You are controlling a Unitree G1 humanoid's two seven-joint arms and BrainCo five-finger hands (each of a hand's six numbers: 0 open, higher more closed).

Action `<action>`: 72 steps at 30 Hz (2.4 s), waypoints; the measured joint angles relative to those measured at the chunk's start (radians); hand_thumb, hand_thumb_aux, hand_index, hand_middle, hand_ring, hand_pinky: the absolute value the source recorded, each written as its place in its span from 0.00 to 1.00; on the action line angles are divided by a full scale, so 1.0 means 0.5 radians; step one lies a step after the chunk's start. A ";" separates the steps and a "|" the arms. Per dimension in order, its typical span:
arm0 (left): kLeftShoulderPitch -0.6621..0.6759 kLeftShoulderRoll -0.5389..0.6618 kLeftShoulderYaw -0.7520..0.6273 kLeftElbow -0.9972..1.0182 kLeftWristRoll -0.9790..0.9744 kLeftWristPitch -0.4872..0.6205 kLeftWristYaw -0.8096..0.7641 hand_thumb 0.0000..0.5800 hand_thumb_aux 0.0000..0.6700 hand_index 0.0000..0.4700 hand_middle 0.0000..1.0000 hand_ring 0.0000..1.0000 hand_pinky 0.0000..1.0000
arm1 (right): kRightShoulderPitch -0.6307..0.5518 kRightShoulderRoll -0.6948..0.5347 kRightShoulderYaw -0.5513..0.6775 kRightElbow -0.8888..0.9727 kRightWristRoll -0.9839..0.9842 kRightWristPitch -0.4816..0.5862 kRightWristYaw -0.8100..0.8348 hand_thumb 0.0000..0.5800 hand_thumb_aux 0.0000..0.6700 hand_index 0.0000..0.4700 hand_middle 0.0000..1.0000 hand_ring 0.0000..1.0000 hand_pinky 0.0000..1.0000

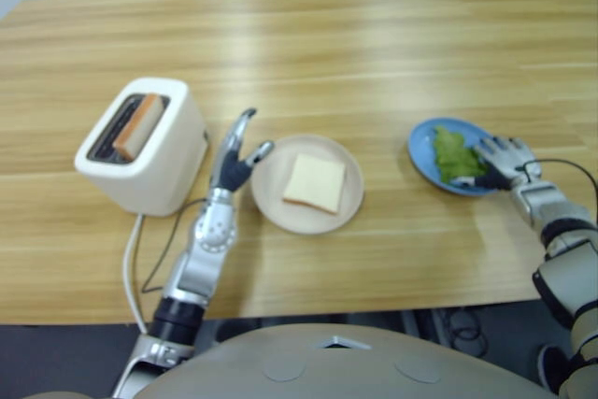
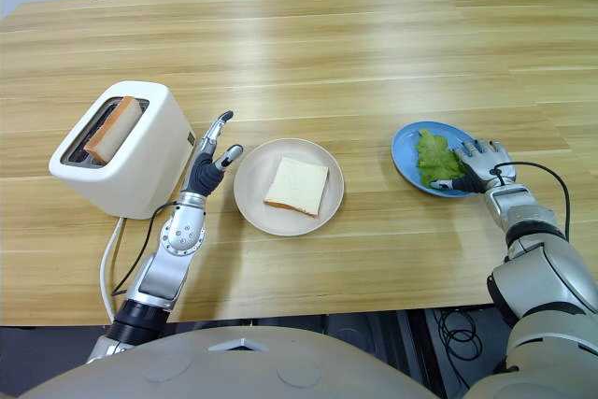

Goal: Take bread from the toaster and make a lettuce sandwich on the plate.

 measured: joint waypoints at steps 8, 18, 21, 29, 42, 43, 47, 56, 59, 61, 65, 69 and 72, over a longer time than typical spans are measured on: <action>0.009 0.001 -0.018 0.000 0.001 0.001 0.000 0.00 0.00 0.00 0.00 0.00 0.00 | -0.035 0.002 0.059 -0.006 0.043 -0.005 -0.010 1.00 1.00 0.98 0.00 0.00 0.00; 0.029 0.001 -0.030 0.000 0.010 0.002 0.000 0.00 0.00 0.00 0.00 0.00 0.00 | -0.034 0.002 0.082 0.000 0.083 -0.005 -0.024 1.00 1.00 0.98 0.00 0.00 0.00; 0.030 0.001 -0.031 0.000 0.010 0.002 0.000 0.00 0.00 0.00 0.00 0.00 0.00 | -0.034 0.002 0.083 -0.001 0.087 -0.005 -0.037 1.00 1.00 0.98 0.64 0.64 0.64; 0.030 -0.001 -0.034 0.001 0.012 0.002 0.002 0.00 0.00 0.00 0.00 0.00 0.00 | -0.035 -0.020 0.074 -0.021 0.125 -0.026 -0.103 1.00 1.00 0.98 1.00 1.00 1.00; 0.027 -0.002 -0.052 0.048 0.019 -0.002 0.020 0.00 0.00 0.00 0.00 0.00 0.00 | -0.058 -0.167 0.036 -0.329 0.195 -0.046 -0.256 1.00 1.00 0.98 1.00 1.00 1.00; 0.026 -0.002 -0.054 0.052 0.019 -0.003 0.021 0.00 0.00 0.00 0.00 0.00 0.00 | -0.055 -0.179 0.025 -0.388 0.201 -0.045 -0.259 1.00 1.00 0.98 1.00 1.00 1.00; 0.020 0.001 -0.064 0.069 0.018 -0.008 0.026 0.00 0.00 0.00 0.00 0.00 0.00 | 0.027 -0.245 -0.055 -0.758 0.221 -0.027 -0.242 1.00 1.00 0.98 1.00 1.00 1.00; -0.004 0.008 -0.058 0.135 0.003 -0.048 0.050 0.00 0.00 0.00 0.00 0.00 0.00 | 0.361 -0.274 -0.318 -1.772 0.261 0.131 0.056 1.00 1.00 0.98 1.00 1.00 1.00; -0.011 0.009 -0.051 0.169 -0.002 -0.056 0.059 0.00 0.00 0.00 0.00 0.00 0.00 | 0.434 -0.226 -0.382 -2.041 0.274 0.153 0.157 1.00 1.00 0.98 1.00 1.00 1.00; -0.021 0.010 -0.042 0.199 -0.006 -0.064 0.060 0.00 0.00 0.00 0.00 0.00 0.00 | 0.538 -0.140 -0.426 -2.284 0.320 0.169 0.265 1.00 1.00 0.98 1.00 1.00 1.00; -0.044 0.012 -0.024 0.224 -0.011 -0.078 0.060 0.00 0.00 0.00 0.00 0.00 0.00 | 0.613 0.029 -0.426 -2.527 0.354 0.168 0.417 1.00 1.00 0.98 1.00 1.00 1.00; -0.053 0.016 -0.011 0.242 -0.012 -0.087 0.060 0.00 0.00 0.00 0.00 0.00 0.00 | 0.644 0.177 -0.418 -2.592 0.380 0.152 0.534 1.00 1.00 0.98 1.00 1.00 1.00; -0.053 0.016 -0.005 0.246 -0.012 -0.089 0.060 0.00 0.00 0.00 0.00 0.00 0.00 | 0.702 0.290 -0.377 -2.592 0.391 0.118 0.606 1.00 1.00 0.98 1.00 1.00 1.00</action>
